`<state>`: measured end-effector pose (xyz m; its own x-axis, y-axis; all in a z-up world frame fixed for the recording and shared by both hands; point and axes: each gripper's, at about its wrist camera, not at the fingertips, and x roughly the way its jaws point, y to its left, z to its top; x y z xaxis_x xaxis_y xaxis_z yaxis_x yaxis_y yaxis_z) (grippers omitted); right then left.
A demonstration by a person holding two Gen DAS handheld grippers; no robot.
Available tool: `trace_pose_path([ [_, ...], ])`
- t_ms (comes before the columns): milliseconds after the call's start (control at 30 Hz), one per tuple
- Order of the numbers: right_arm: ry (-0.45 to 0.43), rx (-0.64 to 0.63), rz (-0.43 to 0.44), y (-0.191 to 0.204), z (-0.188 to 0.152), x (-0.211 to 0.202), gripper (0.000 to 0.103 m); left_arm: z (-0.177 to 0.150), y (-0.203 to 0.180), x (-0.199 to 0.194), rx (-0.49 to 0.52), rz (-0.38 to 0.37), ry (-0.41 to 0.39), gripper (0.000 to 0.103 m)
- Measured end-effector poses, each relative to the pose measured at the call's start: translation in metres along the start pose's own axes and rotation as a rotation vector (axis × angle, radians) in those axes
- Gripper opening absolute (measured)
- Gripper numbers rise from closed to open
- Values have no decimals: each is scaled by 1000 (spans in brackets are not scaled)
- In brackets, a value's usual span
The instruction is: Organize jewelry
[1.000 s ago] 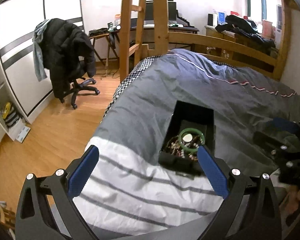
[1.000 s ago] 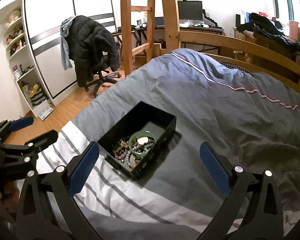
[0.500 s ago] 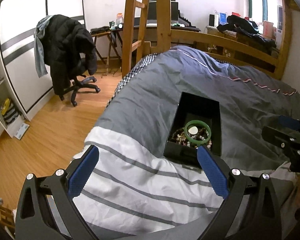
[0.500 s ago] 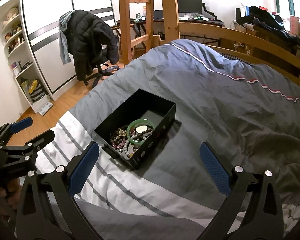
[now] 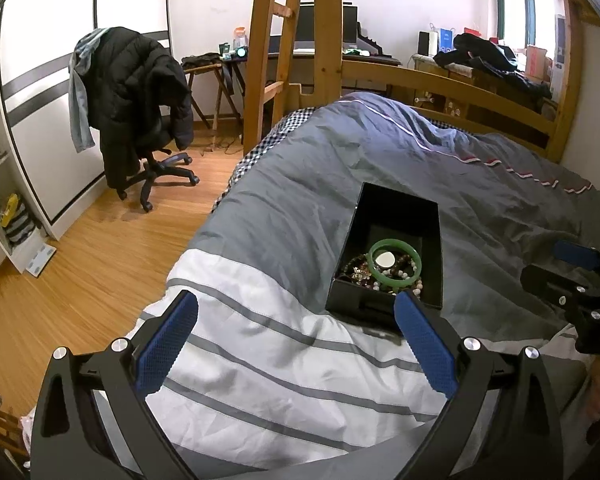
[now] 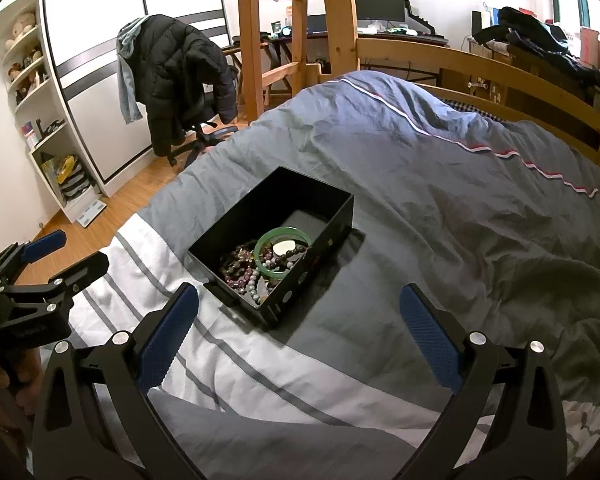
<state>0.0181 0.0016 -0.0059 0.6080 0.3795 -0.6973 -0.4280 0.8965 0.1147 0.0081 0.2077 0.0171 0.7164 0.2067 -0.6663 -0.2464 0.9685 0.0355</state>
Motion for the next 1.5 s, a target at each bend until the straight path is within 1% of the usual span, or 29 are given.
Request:
trace_pose_path([
  [233, 1, -8, 2, 5, -3, -1, 99, 0, -1, -1, 3, -4, -1, 97],
  [1133, 7, -1, -1, 2, -3, 1, 99, -1, -3, 2, 10, -5, 5, 97],
  [1500, 13, -1, -1, 0, -6, 2, 99, -4, -6, 4, 41, 2, 8, 97],
])
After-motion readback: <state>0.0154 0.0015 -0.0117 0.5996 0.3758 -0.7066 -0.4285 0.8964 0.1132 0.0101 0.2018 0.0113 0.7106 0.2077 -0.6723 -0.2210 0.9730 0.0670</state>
